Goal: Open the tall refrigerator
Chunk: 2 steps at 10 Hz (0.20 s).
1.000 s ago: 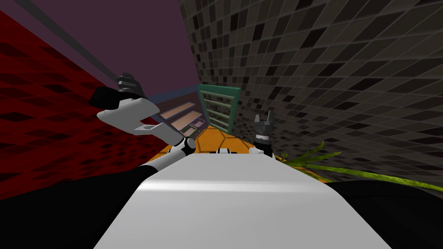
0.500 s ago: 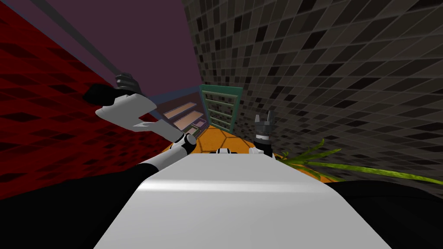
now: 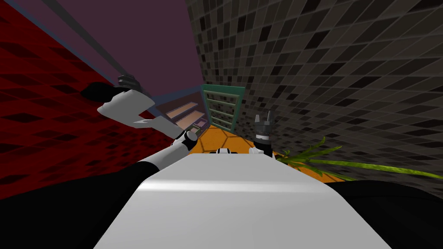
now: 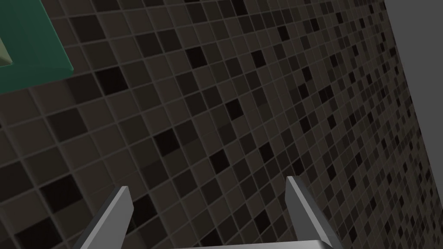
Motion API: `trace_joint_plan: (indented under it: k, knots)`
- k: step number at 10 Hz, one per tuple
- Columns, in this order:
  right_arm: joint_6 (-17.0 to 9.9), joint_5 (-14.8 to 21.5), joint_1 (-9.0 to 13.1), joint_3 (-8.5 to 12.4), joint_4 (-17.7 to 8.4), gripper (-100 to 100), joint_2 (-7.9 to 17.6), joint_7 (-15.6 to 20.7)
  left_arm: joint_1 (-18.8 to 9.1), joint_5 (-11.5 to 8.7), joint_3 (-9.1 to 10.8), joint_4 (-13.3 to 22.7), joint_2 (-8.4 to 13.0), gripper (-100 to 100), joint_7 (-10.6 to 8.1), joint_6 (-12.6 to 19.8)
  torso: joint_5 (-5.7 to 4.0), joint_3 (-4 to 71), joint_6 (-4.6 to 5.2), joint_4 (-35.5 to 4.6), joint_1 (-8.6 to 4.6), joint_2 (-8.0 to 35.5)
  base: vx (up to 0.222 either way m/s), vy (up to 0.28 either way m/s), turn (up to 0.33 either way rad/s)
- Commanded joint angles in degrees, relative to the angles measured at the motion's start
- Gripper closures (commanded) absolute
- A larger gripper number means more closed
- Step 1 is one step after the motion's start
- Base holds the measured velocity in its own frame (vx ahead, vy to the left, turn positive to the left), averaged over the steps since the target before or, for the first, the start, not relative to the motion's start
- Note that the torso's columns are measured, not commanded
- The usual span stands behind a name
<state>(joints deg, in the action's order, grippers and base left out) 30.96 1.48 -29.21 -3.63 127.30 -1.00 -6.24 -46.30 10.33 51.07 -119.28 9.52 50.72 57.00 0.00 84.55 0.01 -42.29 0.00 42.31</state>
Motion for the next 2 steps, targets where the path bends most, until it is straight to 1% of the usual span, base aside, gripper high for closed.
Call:
trace_joint_plan:
  k: [1, 2]
  knots:
    - [0.0, 0.0, 0.0, 0.0, 0.0, 0, 0.0, 0.0, -2.24, 0.37, 1.57, 1.74, -0.61, -100, 3.43, 0.0, 0.03, -0.02, -0.01, -0.01, 0.11, 0.03, -0.034, 0.088, -0.013]
    - [0.0, 0.0, 0.0, 0.0, 0.0, 0, 0.0, 0.0, -3.61, 0.56, 2.55, 2.89, -1.05, -100, 5.3, -0.04, 0.02, 0.0, -0.02, 0.0, 0.0, -0.01, -0.027, 0.074, -0.012]
